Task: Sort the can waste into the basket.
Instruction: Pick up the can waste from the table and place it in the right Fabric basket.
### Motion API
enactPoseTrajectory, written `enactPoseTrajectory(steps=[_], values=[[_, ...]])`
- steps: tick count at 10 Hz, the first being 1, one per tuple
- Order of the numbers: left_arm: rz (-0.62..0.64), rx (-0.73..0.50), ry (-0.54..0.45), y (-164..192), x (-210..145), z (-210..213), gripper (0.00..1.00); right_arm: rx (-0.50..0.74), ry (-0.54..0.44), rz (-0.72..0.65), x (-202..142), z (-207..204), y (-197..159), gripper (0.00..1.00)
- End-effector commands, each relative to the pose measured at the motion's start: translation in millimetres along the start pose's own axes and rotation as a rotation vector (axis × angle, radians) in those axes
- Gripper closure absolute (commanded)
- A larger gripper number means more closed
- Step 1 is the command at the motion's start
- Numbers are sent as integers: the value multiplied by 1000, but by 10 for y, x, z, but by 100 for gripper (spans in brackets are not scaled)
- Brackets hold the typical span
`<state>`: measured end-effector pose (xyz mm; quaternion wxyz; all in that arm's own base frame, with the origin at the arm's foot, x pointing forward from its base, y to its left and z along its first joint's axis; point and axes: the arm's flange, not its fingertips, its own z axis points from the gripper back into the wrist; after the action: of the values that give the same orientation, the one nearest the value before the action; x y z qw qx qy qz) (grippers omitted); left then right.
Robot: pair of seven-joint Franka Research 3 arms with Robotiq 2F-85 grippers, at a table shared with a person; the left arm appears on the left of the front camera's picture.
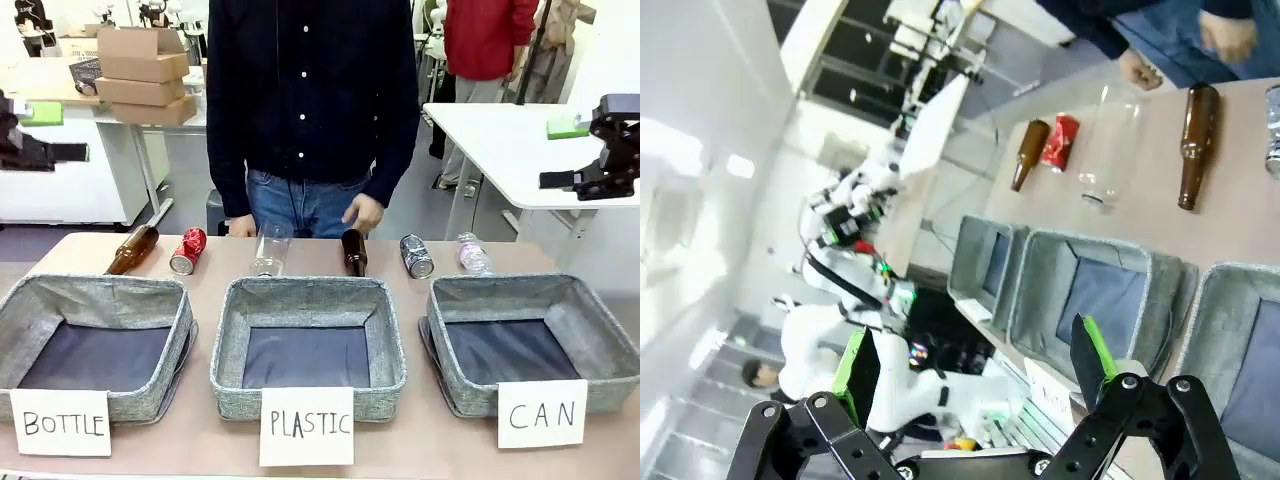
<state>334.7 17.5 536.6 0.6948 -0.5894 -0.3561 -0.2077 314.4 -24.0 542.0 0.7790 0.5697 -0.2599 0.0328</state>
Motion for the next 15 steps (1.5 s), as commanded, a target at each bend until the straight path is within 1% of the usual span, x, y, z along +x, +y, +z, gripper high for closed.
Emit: enactPoseTrajectory(steps=[1,2,3,9,10,12,13,14,15], values=[[46,-4,18,146,-454,-280,0,-28,-46,6,-159,-61,-115,0],[11,115,27,153,-410,-304,0,0,0,0,0,0,0,0],[45,-31,-11,155,-72,-47,0,0,0,0,0,0,0,0],[45,-31,-11,155,-72,-47,0,0,0,0,0,0,0,0],[81,-34,-2,178,-91,-17,0,0,0,0,0,0,0,0],[153,76,105,251,225,-99,0,0,0,0,0,0,0,0],[178,166,96,361,361,-177,0,0,0,0,0,0,0,0],[212,304,167,514,508,-447,0,0,0,0,0,0,0,0],[232,412,266,684,615,-715,0,0,0,0,0,0,0,0]])
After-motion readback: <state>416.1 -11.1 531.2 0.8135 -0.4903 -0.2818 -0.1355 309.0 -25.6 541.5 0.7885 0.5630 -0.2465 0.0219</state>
